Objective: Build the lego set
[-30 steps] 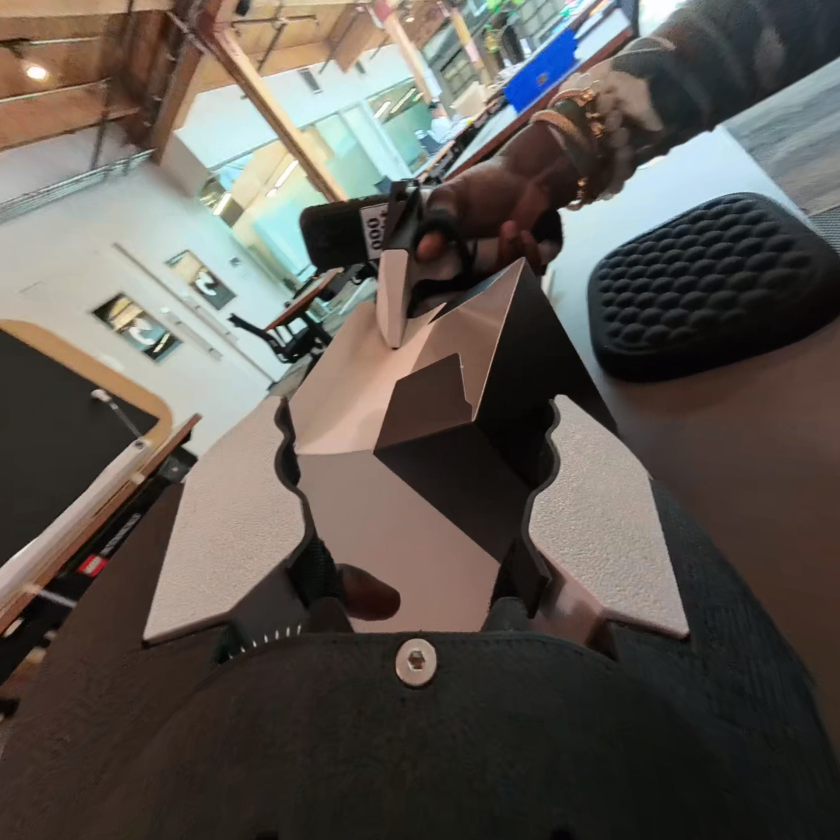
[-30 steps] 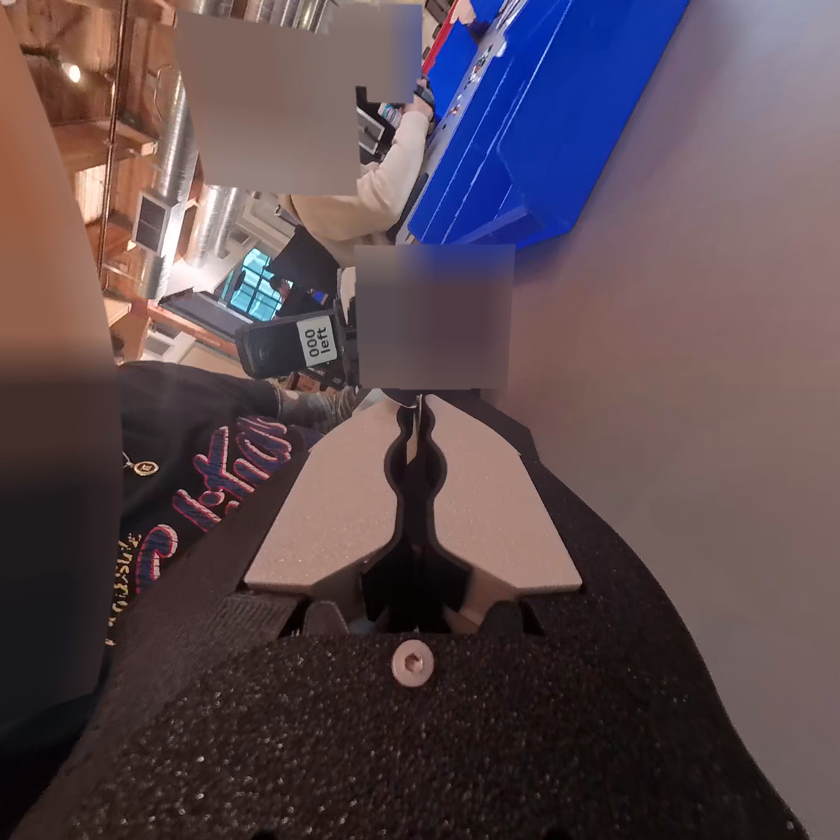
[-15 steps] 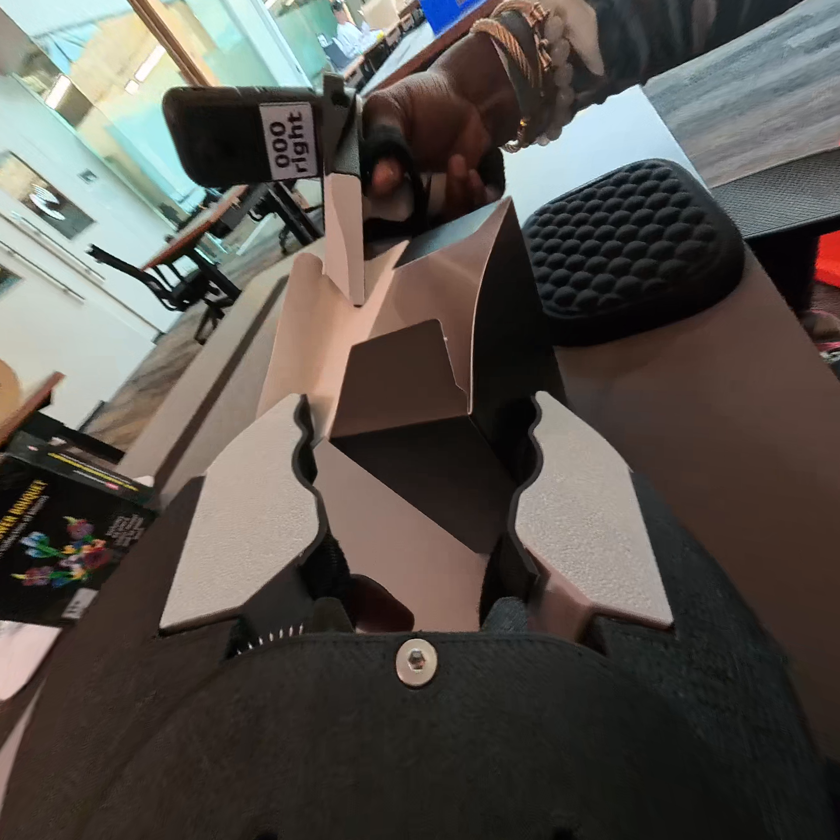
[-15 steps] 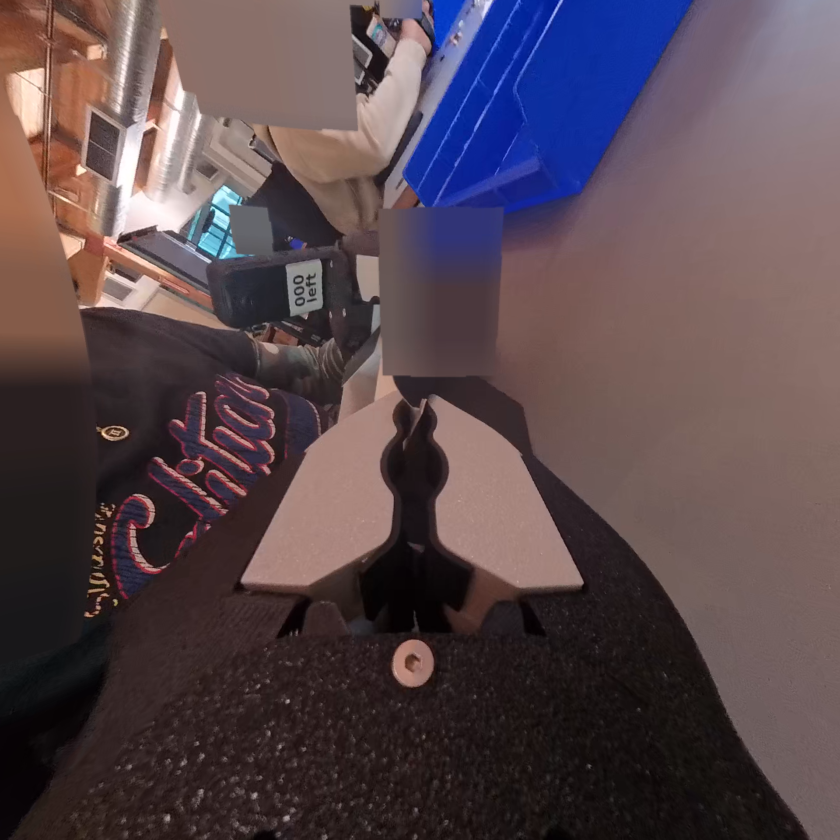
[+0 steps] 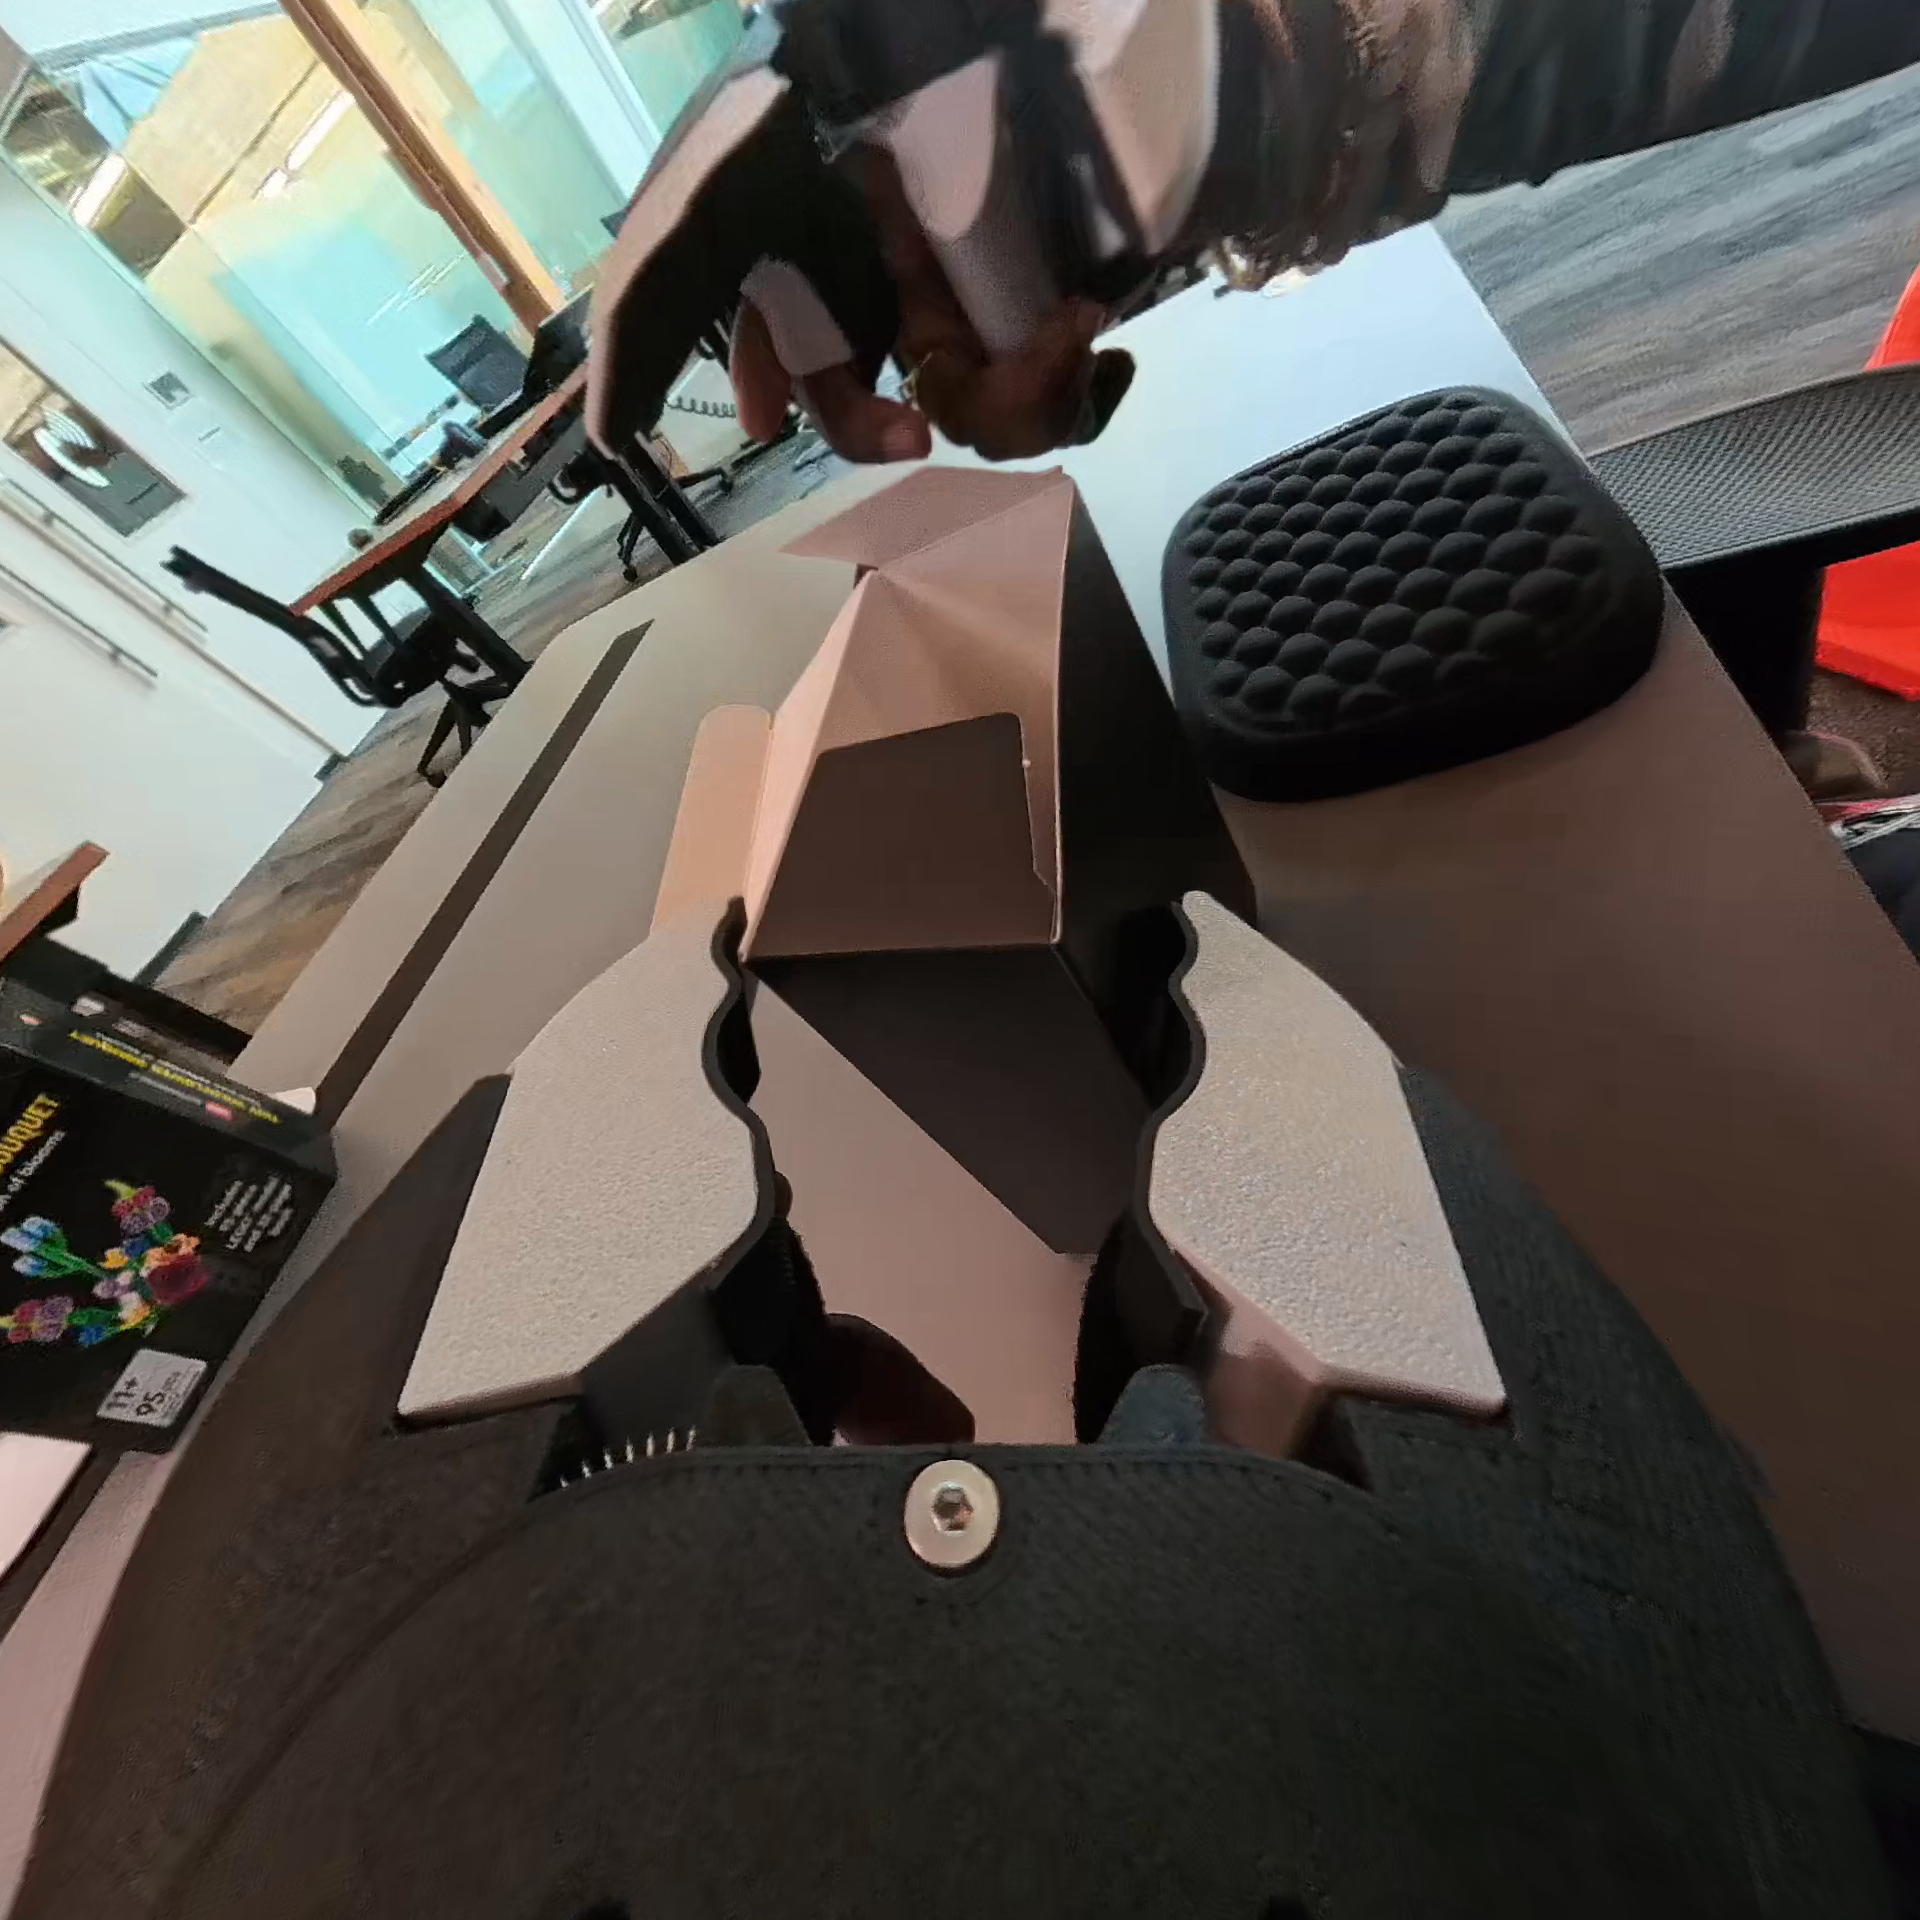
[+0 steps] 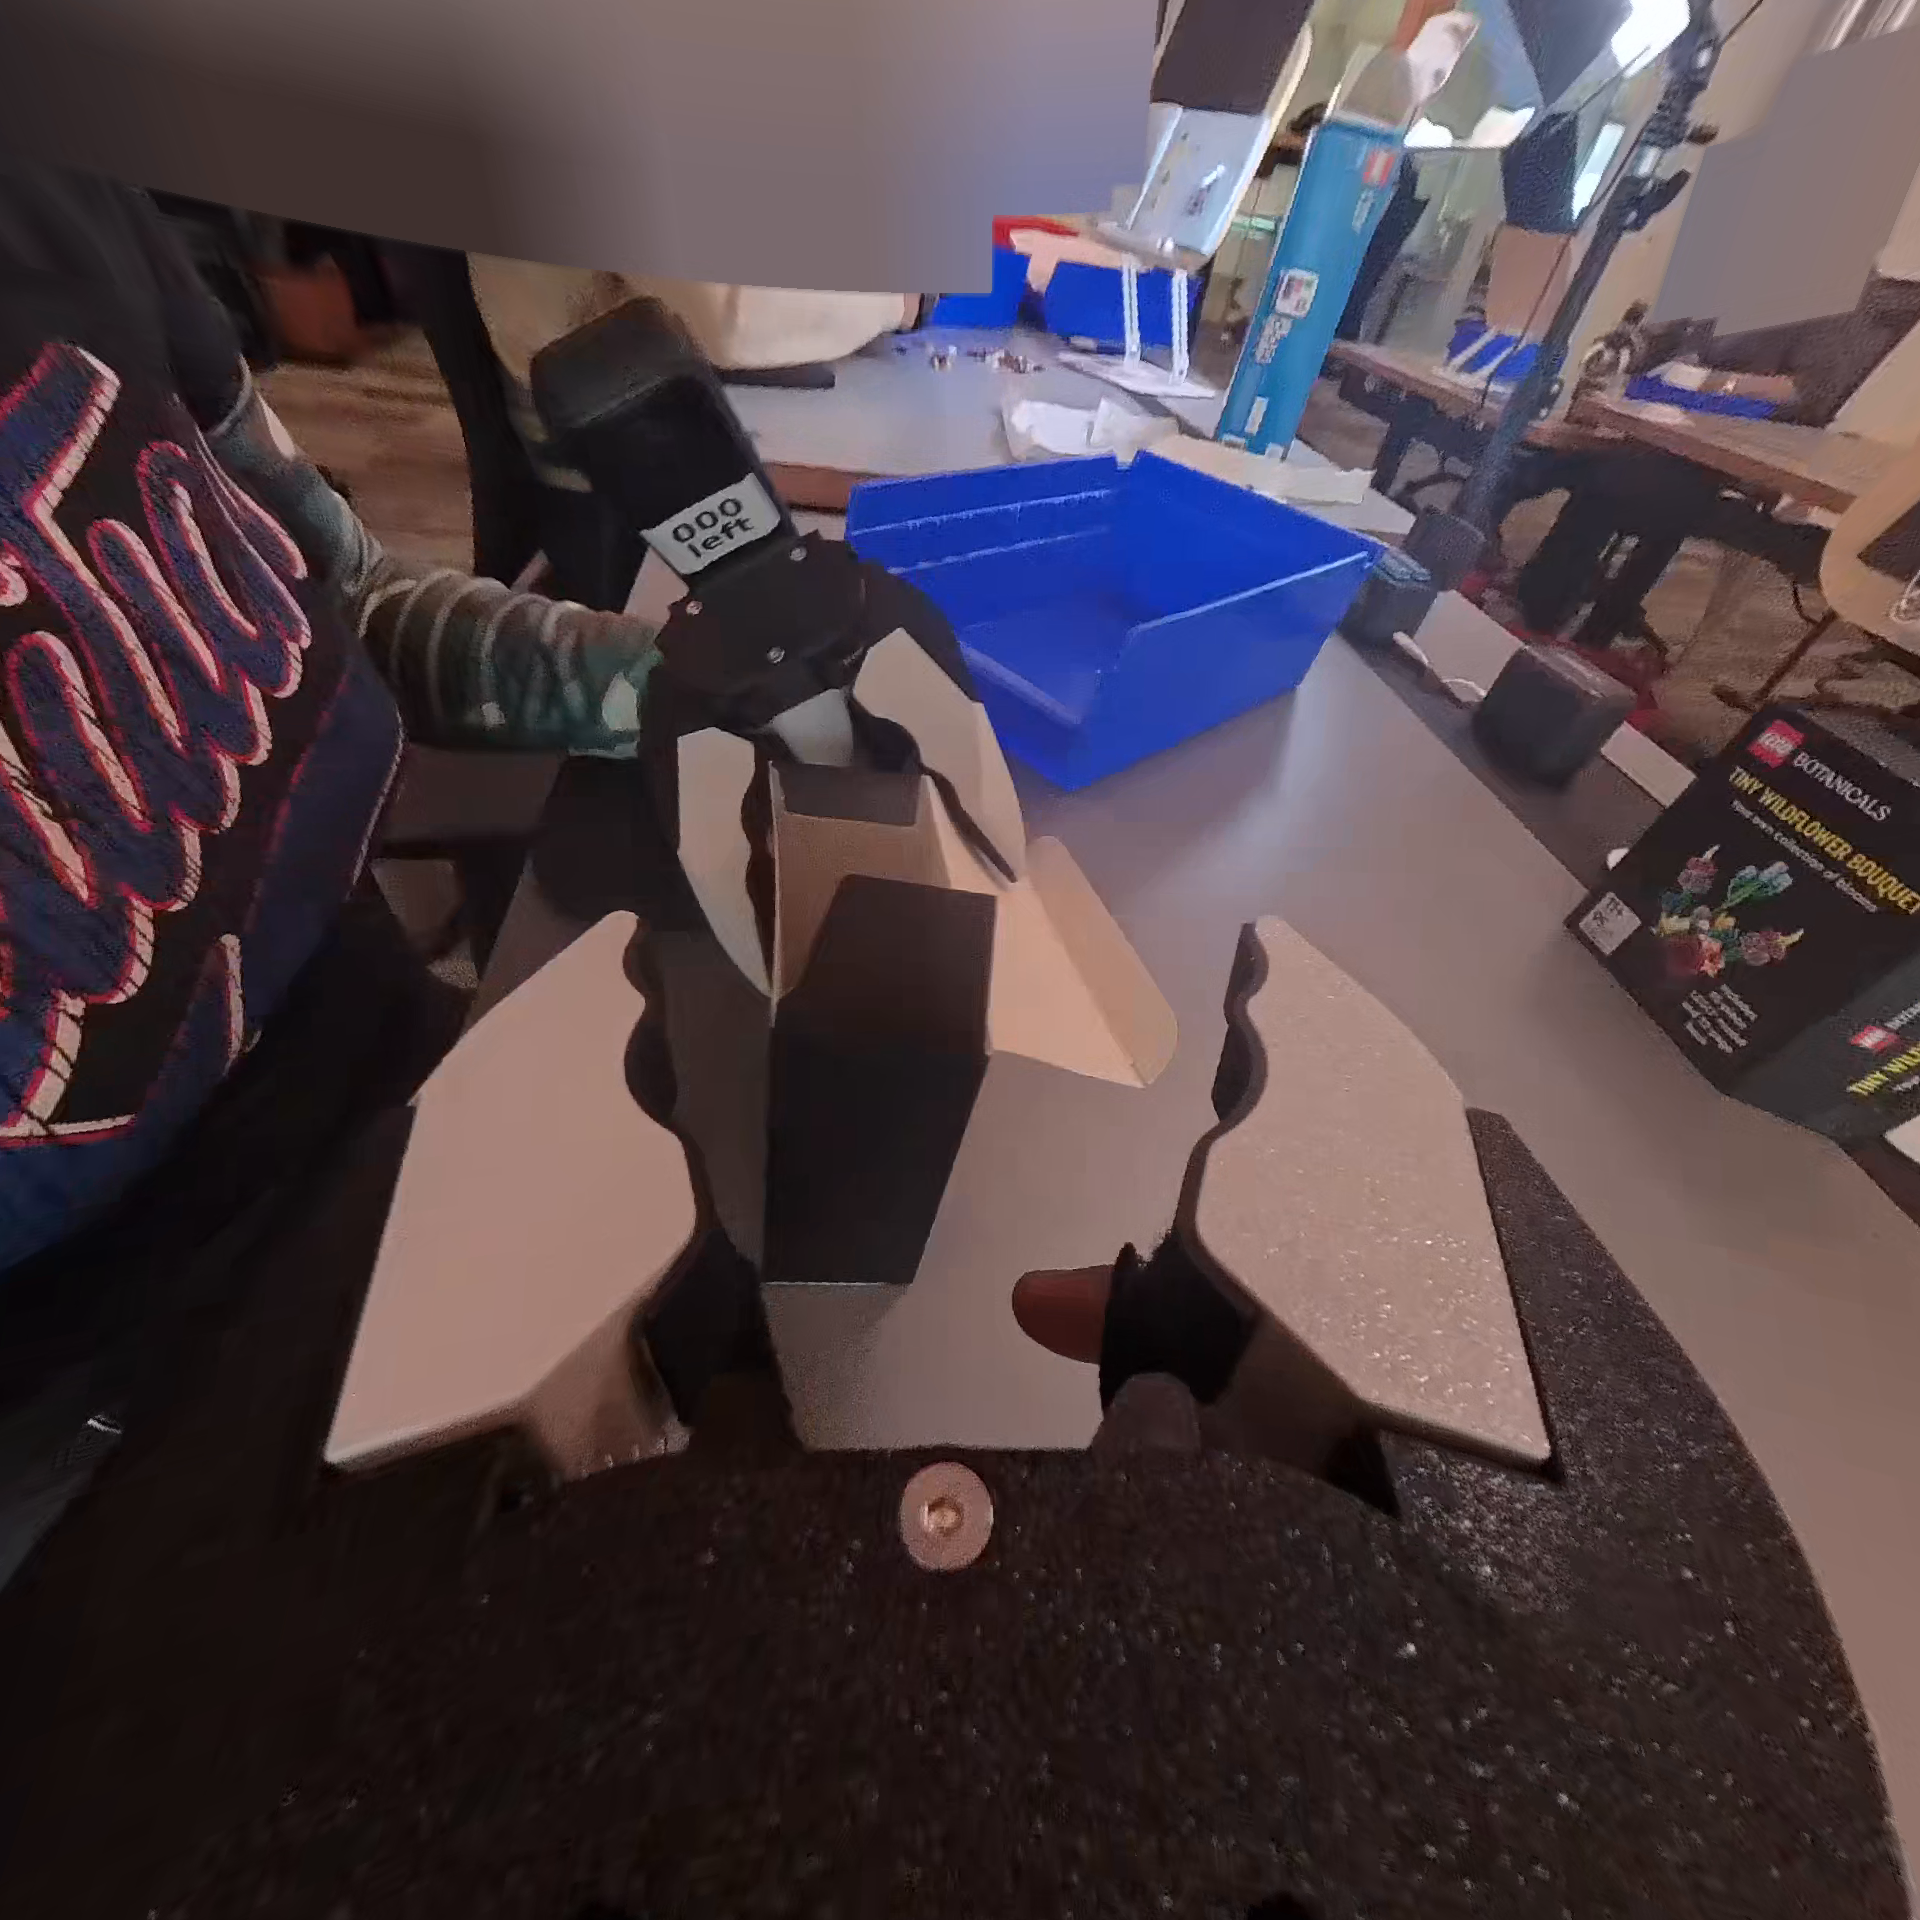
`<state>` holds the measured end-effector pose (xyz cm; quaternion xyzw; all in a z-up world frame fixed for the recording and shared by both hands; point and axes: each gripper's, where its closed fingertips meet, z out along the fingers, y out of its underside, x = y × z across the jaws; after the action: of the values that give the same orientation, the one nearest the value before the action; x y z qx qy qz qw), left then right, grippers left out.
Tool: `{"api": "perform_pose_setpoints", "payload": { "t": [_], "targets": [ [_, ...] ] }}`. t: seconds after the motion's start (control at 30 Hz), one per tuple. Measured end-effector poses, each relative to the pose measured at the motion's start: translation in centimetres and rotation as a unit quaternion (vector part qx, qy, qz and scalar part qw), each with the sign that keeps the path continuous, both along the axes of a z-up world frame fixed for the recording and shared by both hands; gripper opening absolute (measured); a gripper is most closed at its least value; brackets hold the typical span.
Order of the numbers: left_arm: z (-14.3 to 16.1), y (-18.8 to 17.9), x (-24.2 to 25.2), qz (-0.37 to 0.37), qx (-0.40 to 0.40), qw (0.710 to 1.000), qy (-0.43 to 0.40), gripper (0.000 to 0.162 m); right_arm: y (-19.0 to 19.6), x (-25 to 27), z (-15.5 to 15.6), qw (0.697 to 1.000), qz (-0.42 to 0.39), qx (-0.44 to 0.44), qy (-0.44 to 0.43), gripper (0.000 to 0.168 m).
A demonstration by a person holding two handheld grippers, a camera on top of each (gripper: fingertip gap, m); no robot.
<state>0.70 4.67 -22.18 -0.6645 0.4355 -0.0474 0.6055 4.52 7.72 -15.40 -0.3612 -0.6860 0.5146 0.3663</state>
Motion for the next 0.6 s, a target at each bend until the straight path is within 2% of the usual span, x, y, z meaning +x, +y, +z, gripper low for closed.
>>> {"api": "perform_pose_setpoints", "payload": {
  "t": [0.13,0.3,0.37,0.43,0.6],
  "targets": [
    [0.0,0.0,-0.5,0.006,0.002,1.0,-0.003,0.076,0.0,0.5,0.6,1.0,-0.004,0.008,0.009,0.104],
    [0.1,0.0,-0.3,0.004,0.007,1.0,0.003,0.075,-2.5,-0.5,-3.9,0.995,0.031,0.09,-0.032,0.097],
    [0.0,-0.2,-0.1,-0.004,0.008,1.0,0.003,0.075,-2.5,-1.3,-4.1,0.996,0.031,0.087,-0.012,0.085],
    [0.0,-0.3,0.0,-0.01,0.007,1.0,0.002,0.075,-2.6,-1.5,-4.7,0.996,0.049,0.068,-0.017,0.063],
    [0.0,-0.4,-0.1,-0.003,-0.01,1.0,-0.021,0.073,-2.6,-1.6,-4.7,0.997,0.06,0.011,-0.037,0.055]
  ]
}}
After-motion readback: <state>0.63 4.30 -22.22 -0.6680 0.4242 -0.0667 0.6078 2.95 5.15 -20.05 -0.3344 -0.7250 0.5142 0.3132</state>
